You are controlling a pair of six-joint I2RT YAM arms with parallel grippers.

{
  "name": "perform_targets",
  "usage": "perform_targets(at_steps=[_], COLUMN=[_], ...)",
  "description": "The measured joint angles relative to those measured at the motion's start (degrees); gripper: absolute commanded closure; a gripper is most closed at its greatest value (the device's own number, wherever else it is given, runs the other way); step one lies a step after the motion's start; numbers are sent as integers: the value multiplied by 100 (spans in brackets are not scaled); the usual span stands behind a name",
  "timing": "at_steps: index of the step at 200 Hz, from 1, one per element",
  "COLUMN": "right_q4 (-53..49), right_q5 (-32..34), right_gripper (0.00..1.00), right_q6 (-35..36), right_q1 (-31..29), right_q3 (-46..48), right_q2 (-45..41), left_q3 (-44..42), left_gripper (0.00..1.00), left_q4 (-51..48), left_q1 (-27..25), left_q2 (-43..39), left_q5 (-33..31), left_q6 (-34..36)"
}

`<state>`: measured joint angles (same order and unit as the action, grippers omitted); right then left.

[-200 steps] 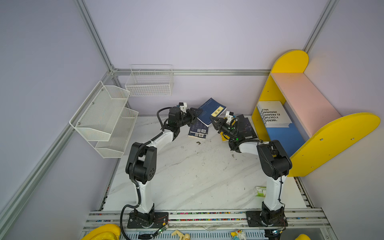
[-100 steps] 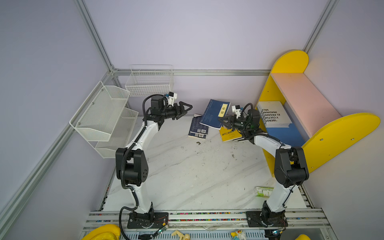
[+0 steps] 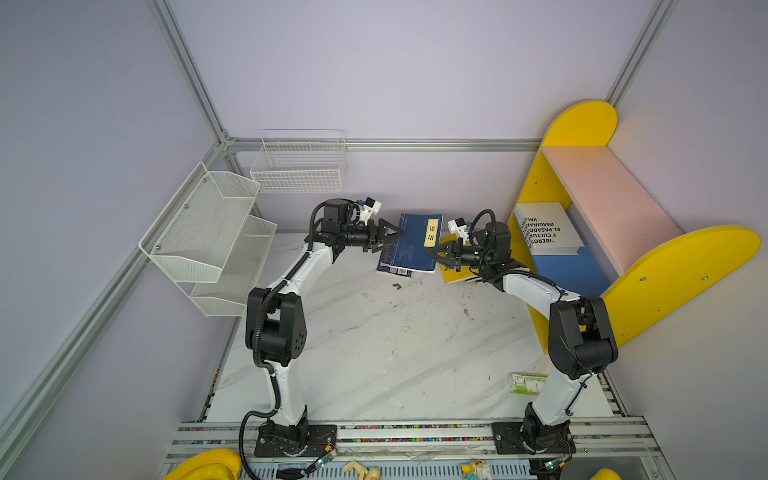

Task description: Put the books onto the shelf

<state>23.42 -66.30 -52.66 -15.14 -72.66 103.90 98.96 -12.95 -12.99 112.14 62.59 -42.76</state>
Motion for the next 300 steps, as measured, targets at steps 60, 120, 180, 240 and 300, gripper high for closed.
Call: perform_targets(at_steps=[60, 120, 180, 240, 300], right_q4=[13, 1456, 3718, 4839, 4706], right_q5=[-160, 1322, 3226, 3847, 4221], right_gripper=[84, 31, 31, 29, 32], right_q6=[70, -756, -2168, -2452, -2369], right_q1=[-39, -35, -601, -1091, -1115], right_q3=[-708, 195, 1386, 815, 170], right_q2=[367, 339, 234, 446, 717], left_q3=[0, -2, -2, -37, -293], left_gripper=[97, 100, 100, 100, 100], left_q4=[234, 1478, 3115, 3624, 3797], left_q1=[-37, -37, -190, -713, -804], left_q2=[111, 114, 282, 282, 234], left_q5=[66, -476, -2721, -4096, -4572], left_q6=[-162, -1268, -2817, -3016, -3167])
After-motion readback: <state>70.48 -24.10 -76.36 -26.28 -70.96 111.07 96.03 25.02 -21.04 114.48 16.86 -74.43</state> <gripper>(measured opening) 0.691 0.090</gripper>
